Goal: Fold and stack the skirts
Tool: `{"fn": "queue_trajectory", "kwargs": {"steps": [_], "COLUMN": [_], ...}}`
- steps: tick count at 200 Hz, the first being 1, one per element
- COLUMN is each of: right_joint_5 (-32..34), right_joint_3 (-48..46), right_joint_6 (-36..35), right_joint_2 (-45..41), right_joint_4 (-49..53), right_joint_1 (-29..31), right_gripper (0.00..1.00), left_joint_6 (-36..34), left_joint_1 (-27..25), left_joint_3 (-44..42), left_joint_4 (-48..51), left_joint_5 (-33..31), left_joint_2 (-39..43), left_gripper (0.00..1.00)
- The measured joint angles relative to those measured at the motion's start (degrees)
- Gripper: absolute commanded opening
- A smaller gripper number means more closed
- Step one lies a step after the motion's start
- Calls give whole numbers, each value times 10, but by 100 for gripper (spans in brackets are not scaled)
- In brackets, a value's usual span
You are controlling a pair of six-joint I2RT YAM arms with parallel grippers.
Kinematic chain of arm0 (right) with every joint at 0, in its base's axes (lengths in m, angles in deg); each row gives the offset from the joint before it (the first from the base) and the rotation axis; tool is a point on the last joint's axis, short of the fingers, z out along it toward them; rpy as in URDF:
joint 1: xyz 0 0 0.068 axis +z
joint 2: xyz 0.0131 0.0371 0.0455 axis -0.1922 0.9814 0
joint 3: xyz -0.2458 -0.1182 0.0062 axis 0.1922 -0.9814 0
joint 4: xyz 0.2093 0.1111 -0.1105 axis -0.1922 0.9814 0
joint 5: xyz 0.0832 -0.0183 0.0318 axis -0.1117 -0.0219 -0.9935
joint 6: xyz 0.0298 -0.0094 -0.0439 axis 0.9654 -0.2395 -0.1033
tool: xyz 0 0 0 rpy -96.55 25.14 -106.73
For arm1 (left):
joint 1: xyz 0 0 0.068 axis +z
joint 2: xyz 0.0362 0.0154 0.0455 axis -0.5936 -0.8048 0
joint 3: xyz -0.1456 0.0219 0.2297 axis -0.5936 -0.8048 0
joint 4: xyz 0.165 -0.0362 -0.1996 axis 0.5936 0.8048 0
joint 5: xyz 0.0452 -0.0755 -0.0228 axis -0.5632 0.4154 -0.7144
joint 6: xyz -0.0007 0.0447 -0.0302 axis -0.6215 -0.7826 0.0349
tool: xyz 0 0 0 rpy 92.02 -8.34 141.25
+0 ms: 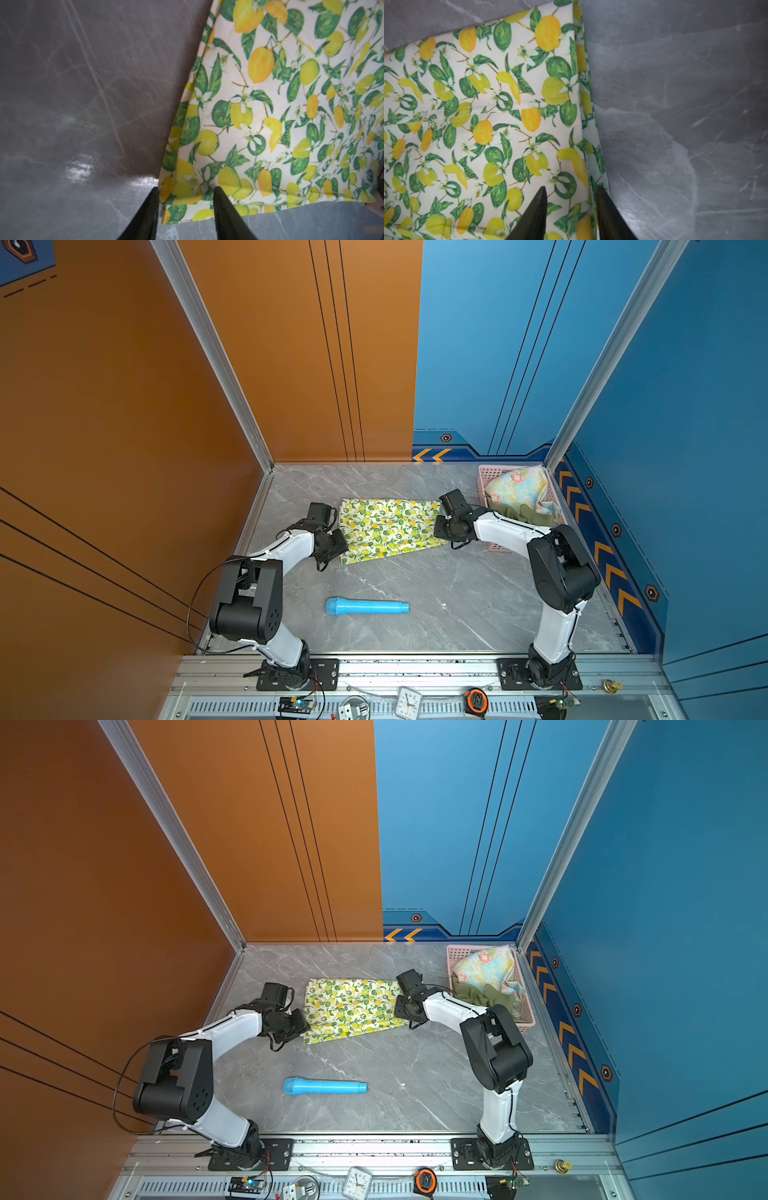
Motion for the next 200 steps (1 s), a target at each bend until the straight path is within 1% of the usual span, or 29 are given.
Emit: {"fn": "queue_trajectory", "kwargs": {"steps": [8, 36, 50, 60, 122, 171, 200], "right_joint_5": [0, -7, -9, -9, -10, -10, -10], "right_joint_3": [0, 1, 5, 10, 52, 53, 49], "right_joint_6": [0, 3, 3, 7, 3, -1, -3], "right_joint_2": [5, 13, 15, 16, 17, 16, 10], "right_joint_4": [0, 0, 0, 0, -1, -1, -1], "right_joint_1": [0, 1, 0, 0, -12, -24, -27], "right_gripper": [32, 10, 4, 0, 0, 0, 0], "left_joint_6": [1, 1, 0, -5, -14, -14, -14], "left_joint_1": [0, 0, 0, 0, -2, -24, -37], "left_joint_3": [1, 9, 15, 19, 47, 47, 30], "left_joint_4": [-1, -3, -5, -5, -2, 2, 2], "left_joint_5": [-1, -4, -5, -7, -9, -13, -14], "left_joint_2": [-2, -2, -2, -2, 12, 29, 44], "left_gripper": [30, 7, 0, 0, 0, 0, 0]}}
